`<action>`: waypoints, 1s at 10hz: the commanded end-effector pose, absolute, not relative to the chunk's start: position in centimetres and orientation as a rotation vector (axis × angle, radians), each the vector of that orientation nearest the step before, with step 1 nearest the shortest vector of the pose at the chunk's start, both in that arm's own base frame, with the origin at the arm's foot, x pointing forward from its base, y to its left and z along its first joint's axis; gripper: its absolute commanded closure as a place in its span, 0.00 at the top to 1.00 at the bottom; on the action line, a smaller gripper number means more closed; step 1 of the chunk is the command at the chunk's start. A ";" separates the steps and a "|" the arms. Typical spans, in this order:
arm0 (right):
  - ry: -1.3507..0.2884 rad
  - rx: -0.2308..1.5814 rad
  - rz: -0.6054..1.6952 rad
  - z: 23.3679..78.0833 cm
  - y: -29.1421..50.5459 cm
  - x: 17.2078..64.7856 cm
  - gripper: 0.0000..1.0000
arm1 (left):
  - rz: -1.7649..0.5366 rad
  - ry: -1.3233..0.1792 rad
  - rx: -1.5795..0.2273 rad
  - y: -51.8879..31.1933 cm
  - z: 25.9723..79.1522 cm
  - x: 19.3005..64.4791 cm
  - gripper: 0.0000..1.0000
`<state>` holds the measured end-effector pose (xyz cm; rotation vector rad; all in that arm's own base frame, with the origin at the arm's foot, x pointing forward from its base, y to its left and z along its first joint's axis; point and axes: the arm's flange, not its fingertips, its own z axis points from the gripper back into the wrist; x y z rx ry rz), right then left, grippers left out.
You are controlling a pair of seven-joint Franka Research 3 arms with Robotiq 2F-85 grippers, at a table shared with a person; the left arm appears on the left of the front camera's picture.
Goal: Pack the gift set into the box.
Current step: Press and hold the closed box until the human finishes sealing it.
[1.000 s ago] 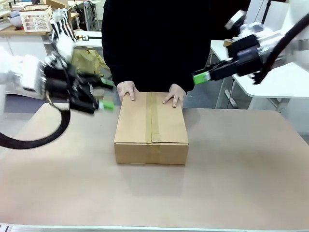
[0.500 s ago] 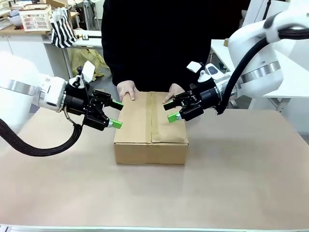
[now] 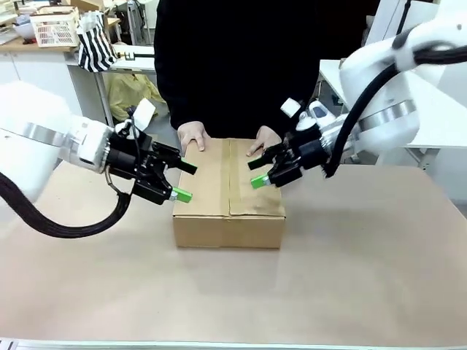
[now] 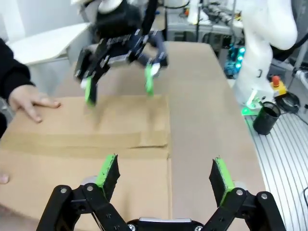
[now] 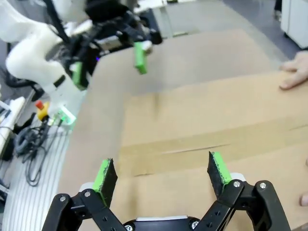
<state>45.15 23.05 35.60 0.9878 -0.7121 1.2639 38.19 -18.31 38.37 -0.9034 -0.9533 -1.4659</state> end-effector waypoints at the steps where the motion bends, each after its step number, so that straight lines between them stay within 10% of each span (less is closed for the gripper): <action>1: -0.791 0.918 1.293 32.4 26.1 46.0 1.00 | -1.499 -0.947 -1.009 -20.3 36.4 39.6 1.00; 10: -0.643 0.885 1.384 31.0 21.9 46.1 1.00 | -1.426 -0.801 -0.972 -22.2 31.7 42.9 1.00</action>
